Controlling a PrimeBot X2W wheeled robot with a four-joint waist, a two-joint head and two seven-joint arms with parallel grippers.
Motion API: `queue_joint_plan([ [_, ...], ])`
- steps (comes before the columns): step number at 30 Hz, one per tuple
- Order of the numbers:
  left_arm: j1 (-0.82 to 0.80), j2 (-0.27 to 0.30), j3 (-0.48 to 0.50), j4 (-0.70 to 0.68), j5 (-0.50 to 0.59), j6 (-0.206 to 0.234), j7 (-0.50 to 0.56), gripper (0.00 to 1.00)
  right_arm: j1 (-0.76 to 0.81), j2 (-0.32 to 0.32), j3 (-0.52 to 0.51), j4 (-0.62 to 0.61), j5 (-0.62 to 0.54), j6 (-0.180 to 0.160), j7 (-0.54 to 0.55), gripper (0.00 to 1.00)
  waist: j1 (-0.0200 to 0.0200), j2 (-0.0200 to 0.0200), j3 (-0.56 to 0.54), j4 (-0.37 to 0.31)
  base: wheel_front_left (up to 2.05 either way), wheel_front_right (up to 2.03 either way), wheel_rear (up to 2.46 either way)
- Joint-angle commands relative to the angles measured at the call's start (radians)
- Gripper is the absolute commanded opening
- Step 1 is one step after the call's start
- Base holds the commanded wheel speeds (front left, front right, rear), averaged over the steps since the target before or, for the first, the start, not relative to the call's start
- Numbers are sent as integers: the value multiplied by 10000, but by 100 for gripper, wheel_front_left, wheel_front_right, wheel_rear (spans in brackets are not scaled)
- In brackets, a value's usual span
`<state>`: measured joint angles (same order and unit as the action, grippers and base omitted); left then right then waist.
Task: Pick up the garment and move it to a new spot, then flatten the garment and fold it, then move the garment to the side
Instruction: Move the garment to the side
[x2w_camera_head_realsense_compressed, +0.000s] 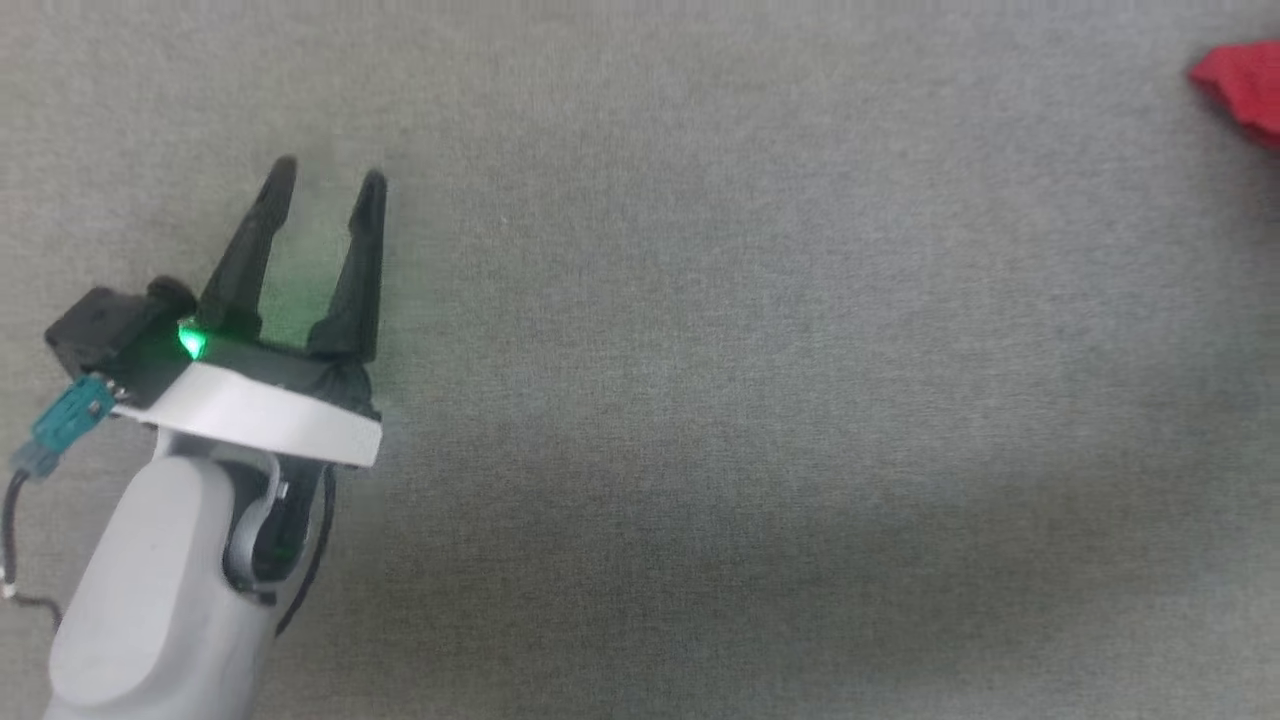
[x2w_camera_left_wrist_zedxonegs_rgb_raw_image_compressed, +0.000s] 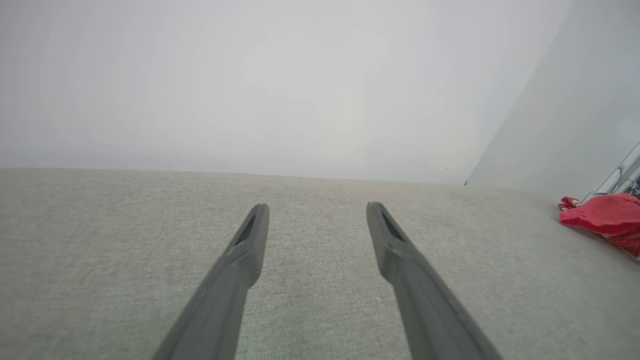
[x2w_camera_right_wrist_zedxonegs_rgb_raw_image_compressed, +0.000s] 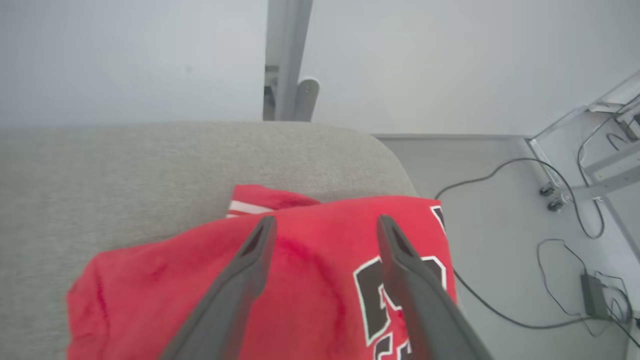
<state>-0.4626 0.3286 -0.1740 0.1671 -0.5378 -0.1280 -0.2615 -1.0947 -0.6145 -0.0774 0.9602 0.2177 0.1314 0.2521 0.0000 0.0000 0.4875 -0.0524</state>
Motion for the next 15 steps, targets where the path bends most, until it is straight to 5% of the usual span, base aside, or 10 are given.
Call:
queue_joint_plan([
  [1,129,-36,34,-75,-82,-21,-44,100,189,135,133,-100,195,-17,-141,100,0,0,-307,-20,0,0,0],
  [15,2264,-75,2024,-594,399,83,-44,100,2397,1075,2484,-1991,2678,-15,-2066,100,0,0,-2292,328,0,0,0],
])
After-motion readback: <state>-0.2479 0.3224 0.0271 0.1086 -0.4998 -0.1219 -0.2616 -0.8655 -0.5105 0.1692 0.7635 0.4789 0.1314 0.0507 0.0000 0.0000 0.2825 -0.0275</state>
